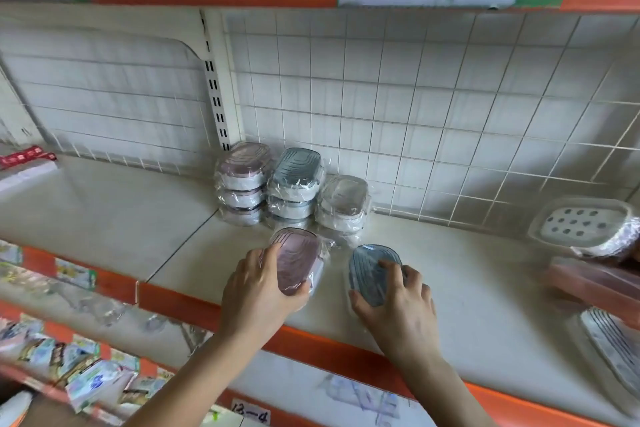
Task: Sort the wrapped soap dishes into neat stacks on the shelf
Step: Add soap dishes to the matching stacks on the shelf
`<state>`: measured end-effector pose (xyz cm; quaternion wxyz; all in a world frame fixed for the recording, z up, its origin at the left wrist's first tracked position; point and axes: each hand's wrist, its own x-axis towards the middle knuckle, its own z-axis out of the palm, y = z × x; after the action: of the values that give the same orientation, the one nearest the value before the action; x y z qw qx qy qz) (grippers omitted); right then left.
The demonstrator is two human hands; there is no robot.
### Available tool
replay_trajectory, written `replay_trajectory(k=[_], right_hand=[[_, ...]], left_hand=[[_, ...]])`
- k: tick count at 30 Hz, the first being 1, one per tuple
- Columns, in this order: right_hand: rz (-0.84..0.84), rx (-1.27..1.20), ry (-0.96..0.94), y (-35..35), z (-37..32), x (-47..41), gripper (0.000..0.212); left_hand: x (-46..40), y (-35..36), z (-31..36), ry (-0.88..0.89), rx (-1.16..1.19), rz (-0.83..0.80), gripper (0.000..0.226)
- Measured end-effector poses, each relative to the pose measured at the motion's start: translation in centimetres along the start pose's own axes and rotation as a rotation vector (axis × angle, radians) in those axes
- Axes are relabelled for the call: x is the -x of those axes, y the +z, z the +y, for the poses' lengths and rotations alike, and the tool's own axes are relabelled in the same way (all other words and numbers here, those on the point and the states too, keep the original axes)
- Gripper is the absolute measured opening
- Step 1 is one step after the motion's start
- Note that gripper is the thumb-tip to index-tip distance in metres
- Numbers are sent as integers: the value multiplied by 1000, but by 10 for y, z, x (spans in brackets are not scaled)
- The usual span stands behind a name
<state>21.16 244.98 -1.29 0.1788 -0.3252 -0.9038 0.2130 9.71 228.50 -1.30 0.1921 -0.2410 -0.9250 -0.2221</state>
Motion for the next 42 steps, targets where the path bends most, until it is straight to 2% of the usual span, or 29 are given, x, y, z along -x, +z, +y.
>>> replay_trajectory(k=[6,14,21,25,28,31,35,38,42], right_hand=[[-5,44,-10,26,-48,3,66],[66,39,12,63,-102,5,81],[57,2,80,80,-130,6,88],[71,27,96,83,-133,7,87],[37,9,89,79,-134,7,90],[-58,-68,61,68,-129,5,85],[-114,-158,-27,56,-112,7,87],[-199,-231,-50,53,-101,8,96],[-216,-287,-96,58,-91,8,101]], left_hand=[[-17,-7,-54,37,7,-11,69],[-42,-10,-115,86,15,-32,72],[-49,-11,-137,108,56,-69,73],[-46,-13,-136,132,-68,-52,71],[-42,-17,-129,213,-71,-4,63],[-39,-25,-114,367,129,70,41],[-33,-22,-91,397,374,-56,36],[-31,-14,-79,332,395,-170,47],[-25,1,-70,254,394,-259,56]])
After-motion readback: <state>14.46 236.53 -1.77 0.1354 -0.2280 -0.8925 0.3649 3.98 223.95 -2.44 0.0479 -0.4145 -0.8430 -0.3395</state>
